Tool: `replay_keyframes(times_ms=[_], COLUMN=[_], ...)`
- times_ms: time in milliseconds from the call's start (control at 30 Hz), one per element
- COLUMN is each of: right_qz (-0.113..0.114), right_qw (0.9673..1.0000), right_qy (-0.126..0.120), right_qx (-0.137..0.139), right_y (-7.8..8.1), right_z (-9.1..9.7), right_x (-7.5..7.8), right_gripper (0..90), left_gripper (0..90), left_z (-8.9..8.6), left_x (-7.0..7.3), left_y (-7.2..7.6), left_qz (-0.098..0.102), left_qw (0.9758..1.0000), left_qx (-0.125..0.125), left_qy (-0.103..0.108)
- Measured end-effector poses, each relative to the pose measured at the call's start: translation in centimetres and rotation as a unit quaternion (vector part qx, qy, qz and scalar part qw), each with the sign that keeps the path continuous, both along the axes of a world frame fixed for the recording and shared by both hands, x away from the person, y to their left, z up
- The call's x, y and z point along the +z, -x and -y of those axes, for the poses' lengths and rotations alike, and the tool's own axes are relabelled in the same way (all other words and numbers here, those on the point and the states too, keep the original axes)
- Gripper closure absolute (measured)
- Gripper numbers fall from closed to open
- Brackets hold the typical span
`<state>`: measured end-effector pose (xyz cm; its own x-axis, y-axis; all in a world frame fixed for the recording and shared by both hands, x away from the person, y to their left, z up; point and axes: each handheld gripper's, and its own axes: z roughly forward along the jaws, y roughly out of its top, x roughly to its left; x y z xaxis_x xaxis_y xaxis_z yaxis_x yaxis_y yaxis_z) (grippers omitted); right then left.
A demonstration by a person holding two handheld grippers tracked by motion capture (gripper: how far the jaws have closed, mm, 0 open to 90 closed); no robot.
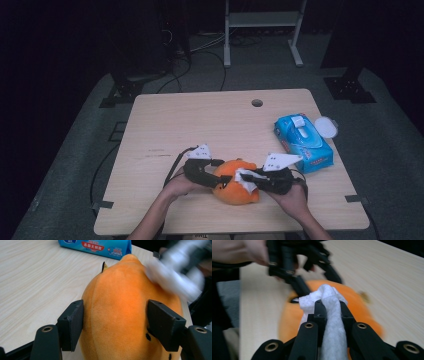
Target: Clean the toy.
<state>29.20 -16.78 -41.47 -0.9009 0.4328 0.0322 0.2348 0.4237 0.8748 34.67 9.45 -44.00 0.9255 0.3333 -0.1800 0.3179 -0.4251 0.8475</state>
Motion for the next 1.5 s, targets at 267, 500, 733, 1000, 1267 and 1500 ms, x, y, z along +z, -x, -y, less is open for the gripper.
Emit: replay_keyframes(times_ms=[267, 500, 733, 1000, 1267, 1500], right_qz=[0.005, -0.006, -0.028, -0.005, 0.002, 0.028], right_qw=[0.9998, 0.9968, 0.9963, 0.9996, 0.9996, 0.9971], right_qy=[0.011, 0.001, -0.014, -0.005, -0.006, -0.035], right_qx=[-0.015, -0.08, -0.081, -0.025, -0.029, -0.062], right_y=[-0.4, -2.2, -2.4, -1.1, -0.8, -1.0], right_z=[-0.2, 2.5, 3.9, 3.1, 3.1, 3.8], right_x=[0.0, -0.2, -0.5, 0.2, 0.8, 2.0], right_gripper=[80.3, 80.2, 80.0, 79.8, 79.9, 79.4], left_gripper=[33.1, 33.9, 25.2, 9.1, 34.3, 37.4], left_z=[0.3, 0.8, 0.8, 1.0, 1.8, 3.1], left_x=[0.3, 0.7, 1.1, 0.8, 1.6, 1.6], left_y=[0.4, 1.1, 1.0, 0.4, 1.9, 3.3], left_qz=[0.007, 0.029, 0.011, -0.04, 0.035, 0.169], left_qw=[1.0, 0.9991, 0.9992, 0.9986, 0.9984, 0.9855], left_qx=[-0.007, -0.028, -0.037, -0.033, -0.045, -0.021], left_qy=[-0.001, -0.008, 0.0, -0.004, 0.005, -0.002])
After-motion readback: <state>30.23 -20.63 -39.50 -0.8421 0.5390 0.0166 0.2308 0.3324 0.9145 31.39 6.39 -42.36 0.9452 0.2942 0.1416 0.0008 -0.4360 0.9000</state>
